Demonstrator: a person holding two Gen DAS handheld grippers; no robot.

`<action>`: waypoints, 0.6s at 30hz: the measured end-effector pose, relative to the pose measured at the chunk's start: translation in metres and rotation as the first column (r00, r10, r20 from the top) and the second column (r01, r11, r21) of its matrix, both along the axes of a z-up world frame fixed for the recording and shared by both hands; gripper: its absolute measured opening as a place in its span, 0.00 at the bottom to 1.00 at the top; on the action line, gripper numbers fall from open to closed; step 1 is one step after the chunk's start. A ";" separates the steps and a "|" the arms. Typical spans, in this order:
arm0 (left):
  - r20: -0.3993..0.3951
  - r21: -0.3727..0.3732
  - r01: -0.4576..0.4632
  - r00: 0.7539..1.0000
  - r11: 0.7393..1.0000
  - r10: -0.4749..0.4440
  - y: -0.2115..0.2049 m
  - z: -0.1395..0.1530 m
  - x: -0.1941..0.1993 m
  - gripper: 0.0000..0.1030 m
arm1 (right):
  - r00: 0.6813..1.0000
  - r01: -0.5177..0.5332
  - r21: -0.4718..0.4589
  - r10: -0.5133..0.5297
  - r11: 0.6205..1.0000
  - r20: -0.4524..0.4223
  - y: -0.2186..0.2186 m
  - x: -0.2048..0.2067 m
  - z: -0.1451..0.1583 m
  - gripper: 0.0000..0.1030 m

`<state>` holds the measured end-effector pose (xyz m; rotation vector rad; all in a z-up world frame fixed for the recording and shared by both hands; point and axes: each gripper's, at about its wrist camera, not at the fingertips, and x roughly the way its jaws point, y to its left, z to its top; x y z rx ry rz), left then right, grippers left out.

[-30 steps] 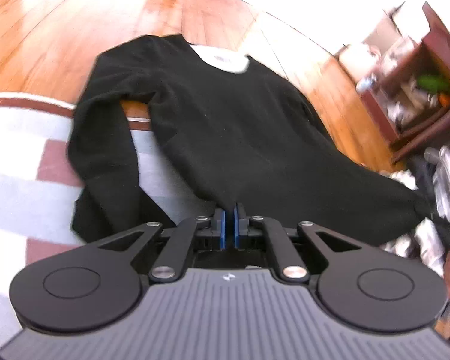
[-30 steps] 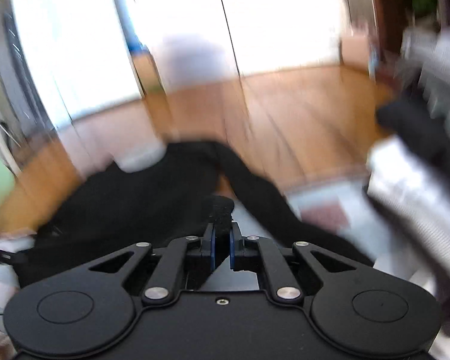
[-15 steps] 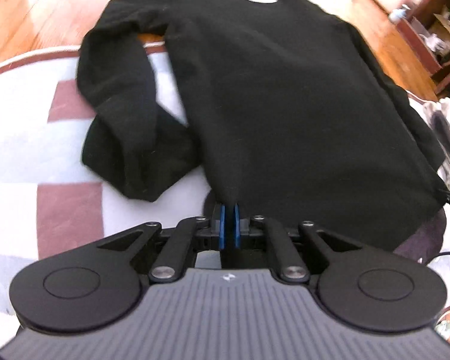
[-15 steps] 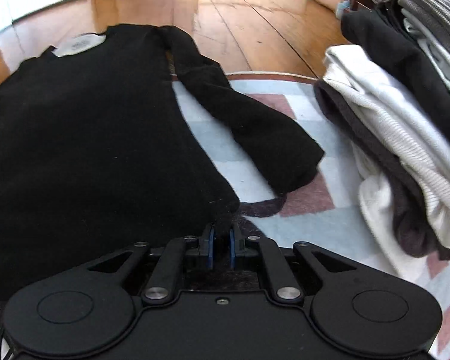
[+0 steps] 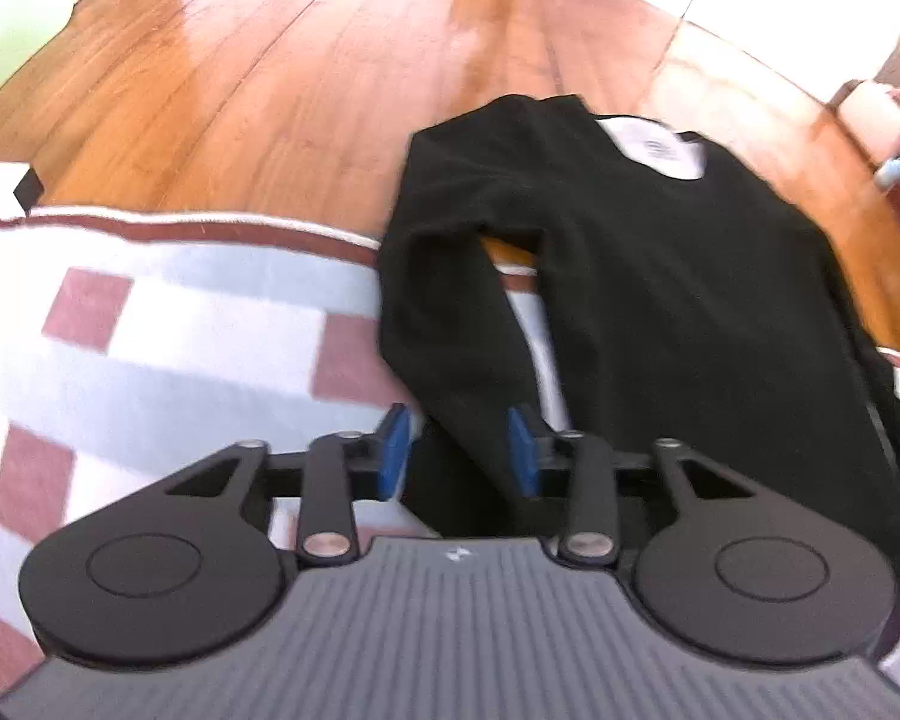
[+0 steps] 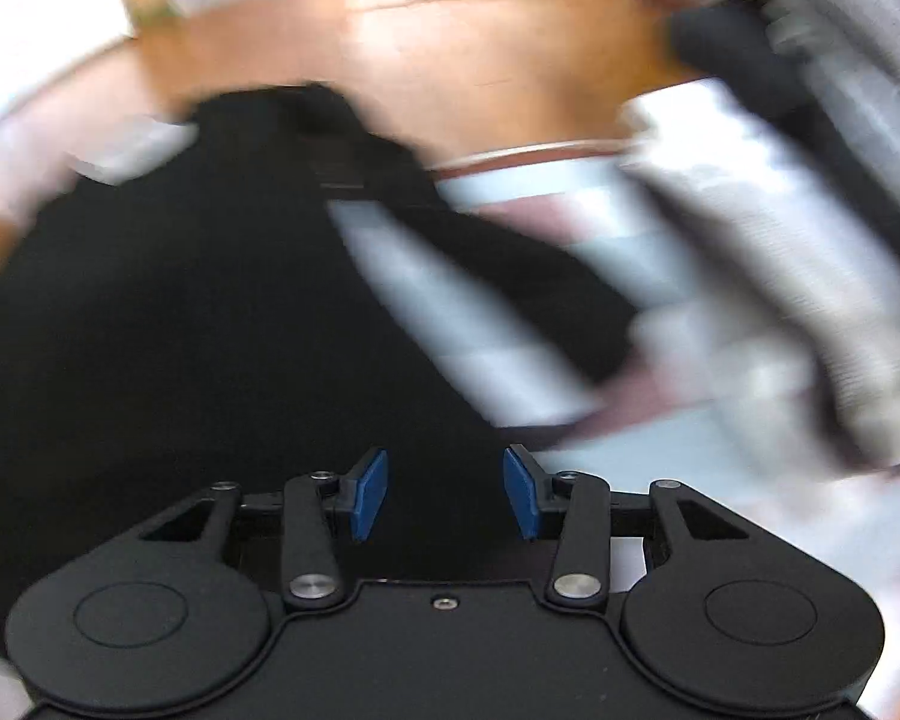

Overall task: Fold clothes
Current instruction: 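Grasp the sweater sleeve with the left gripper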

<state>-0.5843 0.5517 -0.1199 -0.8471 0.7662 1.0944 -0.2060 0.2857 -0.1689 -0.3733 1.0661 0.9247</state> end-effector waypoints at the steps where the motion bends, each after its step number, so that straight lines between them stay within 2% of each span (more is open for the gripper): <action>1: -0.001 -0.023 0.001 1.000 1.000 -0.001 0.008 -0.006 0.001 0.46 | 0.998 -0.050 0.032 0.052 0.998 -0.039 0.012 -0.010 0.000 0.47; 4: 0.000 -0.111 -0.002 1.000 0.994 0.002 0.023 -0.027 0.006 0.47 | 0.966 -0.249 0.087 0.254 0.965 -0.046 0.052 -0.056 -0.001 0.47; 8: -0.036 -0.060 0.001 0.999 0.998 -0.003 0.020 -0.039 0.016 0.48 | 0.895 -0.420 0.159 0.437 0.894 -0.091 0.085 -0.103 -0.003 0.47; 10: -0.051 -0.044 0.018 0.998 0.999 -0.020 0.020 -0.043 0.018 0.56 | 0.867 -0.465 0.171 0.486 0.868 -0.111 0.097 -0.118 -0.009 0.47; 13: -0.050 -0.067 0.025 0.998 0.997 -0.028 0.024 -0.050 0.018 0.62 | 0.839 -0.506 0.182 0.530 0.843 -0.122 0.114 -0.131 -0.020 0.47; 16: 0.013 -0.132 0.006 1.000 0.991 -0.005 0.030 -0.060 0.015 0.71 | 0.836 -0.500 0.183 0.527 0.847 -0.155 0.130 -0.134 -0.030 0.47; 18: 0.028 -0.124 0.002 1.000 0.992 0.002 0.032 -0.058 0.014 0.71 | 0.835 -0.490 0.194 0.522 0.850 -0.176 0.134 -0.134 -0.033 0.47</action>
